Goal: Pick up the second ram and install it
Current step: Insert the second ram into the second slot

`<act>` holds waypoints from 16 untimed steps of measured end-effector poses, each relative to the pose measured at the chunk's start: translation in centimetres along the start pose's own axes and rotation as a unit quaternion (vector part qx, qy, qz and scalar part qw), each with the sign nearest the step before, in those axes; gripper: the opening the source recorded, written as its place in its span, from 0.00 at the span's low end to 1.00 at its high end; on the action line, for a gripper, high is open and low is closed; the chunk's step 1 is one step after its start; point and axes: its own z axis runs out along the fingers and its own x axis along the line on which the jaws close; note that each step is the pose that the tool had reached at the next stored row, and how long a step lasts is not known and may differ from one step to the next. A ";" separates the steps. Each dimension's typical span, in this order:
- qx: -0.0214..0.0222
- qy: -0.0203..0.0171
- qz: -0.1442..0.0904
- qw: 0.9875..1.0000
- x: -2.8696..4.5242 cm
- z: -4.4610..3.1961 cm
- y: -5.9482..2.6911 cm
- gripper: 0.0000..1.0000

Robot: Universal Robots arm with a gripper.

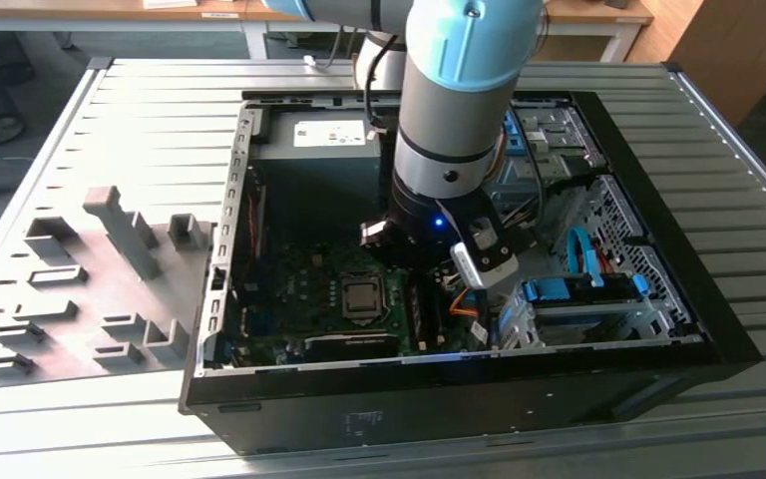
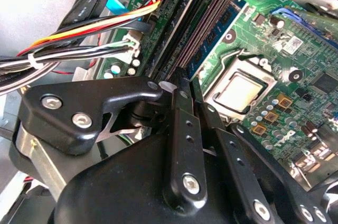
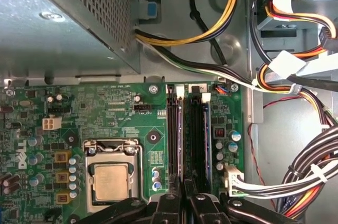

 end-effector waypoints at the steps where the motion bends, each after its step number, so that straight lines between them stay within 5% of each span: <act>1: 0.000 0.000 0.000 1.000 0.00 0.01 0.01 0.14; 16: 0.000 0.000 -0.001 1.000 -0.01 0.05 0.01 0.14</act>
